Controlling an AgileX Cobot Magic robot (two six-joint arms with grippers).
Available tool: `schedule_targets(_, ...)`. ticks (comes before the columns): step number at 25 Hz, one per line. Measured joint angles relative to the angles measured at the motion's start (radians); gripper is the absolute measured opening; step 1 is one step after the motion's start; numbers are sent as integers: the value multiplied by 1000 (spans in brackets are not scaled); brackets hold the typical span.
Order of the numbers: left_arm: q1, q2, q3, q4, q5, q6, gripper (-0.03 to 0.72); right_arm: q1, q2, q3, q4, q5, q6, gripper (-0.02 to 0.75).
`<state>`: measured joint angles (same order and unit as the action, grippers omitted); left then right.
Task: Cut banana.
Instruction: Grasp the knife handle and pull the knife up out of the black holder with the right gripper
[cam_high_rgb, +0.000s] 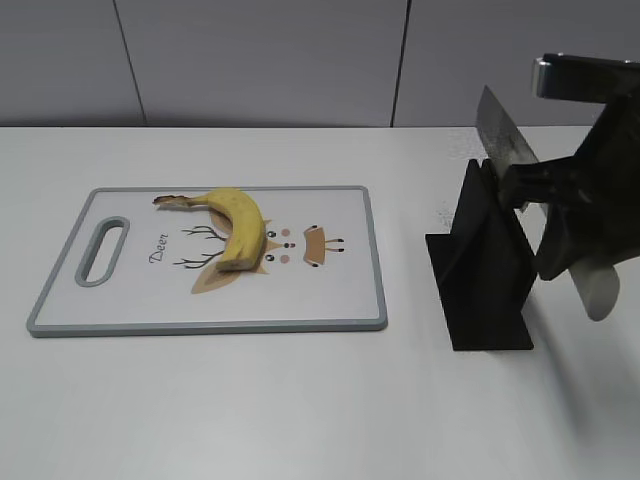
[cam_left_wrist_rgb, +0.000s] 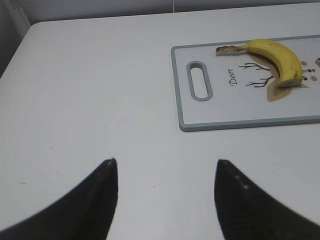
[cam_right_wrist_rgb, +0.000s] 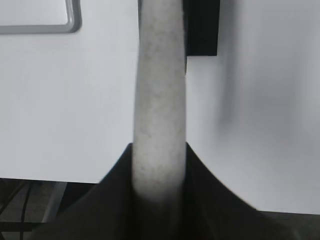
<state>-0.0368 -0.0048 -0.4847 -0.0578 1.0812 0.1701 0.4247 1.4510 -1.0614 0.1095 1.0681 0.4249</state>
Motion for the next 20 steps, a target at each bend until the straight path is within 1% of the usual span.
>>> schedule_targets(6,0,0,0,0,-1,0,585,0,-47,-39,-18,6,0,170)
schedule_targets(8,0,0,0,0,-1,0,585,0,-53,-61,-20,31,-12,170)
schedule_targets(17,0,0,0,0,-1,0,585,0,-55,-153,-21,126,-186,170)
schedule_targets(20,0,3,-7,0,-3,0,585,0,-55,-179,-23,133,-249,170)
